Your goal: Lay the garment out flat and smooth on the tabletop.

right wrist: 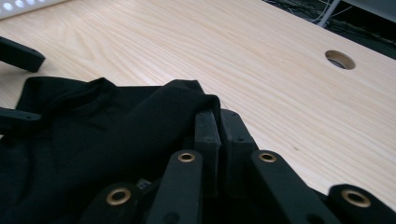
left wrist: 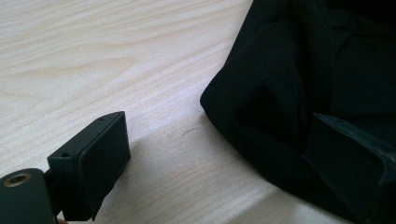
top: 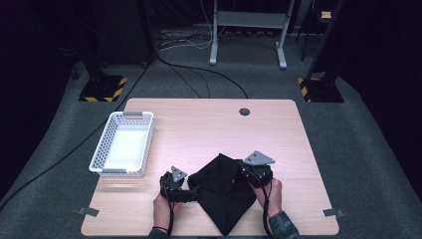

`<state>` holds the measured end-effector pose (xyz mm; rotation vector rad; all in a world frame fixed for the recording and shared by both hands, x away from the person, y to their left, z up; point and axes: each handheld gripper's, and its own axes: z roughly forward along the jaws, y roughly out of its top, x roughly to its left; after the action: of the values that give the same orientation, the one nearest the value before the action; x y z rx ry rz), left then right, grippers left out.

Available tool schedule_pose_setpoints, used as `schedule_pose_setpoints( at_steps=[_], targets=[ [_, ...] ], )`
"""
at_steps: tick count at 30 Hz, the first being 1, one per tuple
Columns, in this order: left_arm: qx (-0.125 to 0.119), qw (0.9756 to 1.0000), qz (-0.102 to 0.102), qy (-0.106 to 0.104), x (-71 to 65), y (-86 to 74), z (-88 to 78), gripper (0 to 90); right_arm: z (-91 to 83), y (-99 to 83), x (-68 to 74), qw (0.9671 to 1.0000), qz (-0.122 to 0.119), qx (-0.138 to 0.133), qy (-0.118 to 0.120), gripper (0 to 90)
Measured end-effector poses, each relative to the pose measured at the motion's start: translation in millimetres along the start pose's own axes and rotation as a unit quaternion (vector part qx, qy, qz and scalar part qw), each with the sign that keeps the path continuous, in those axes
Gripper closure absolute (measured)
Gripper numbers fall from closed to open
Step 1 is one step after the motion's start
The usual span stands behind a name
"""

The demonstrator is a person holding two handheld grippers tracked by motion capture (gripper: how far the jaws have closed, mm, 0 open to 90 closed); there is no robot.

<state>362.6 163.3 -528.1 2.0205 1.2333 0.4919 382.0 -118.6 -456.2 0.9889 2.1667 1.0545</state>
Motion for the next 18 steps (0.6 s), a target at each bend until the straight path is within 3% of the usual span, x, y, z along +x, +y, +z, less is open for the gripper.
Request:
schedule_pose_setpoints(
  at_steps=[18],
  targets=[
    [0.0, 1.0, -0.001, 0.0, 0.0, 0.1, 0.0, 6.9, -8.4, 0.3, -25.4, 0.9996, 0.018, -0.003, -0.023, 87.0]
  ],
)
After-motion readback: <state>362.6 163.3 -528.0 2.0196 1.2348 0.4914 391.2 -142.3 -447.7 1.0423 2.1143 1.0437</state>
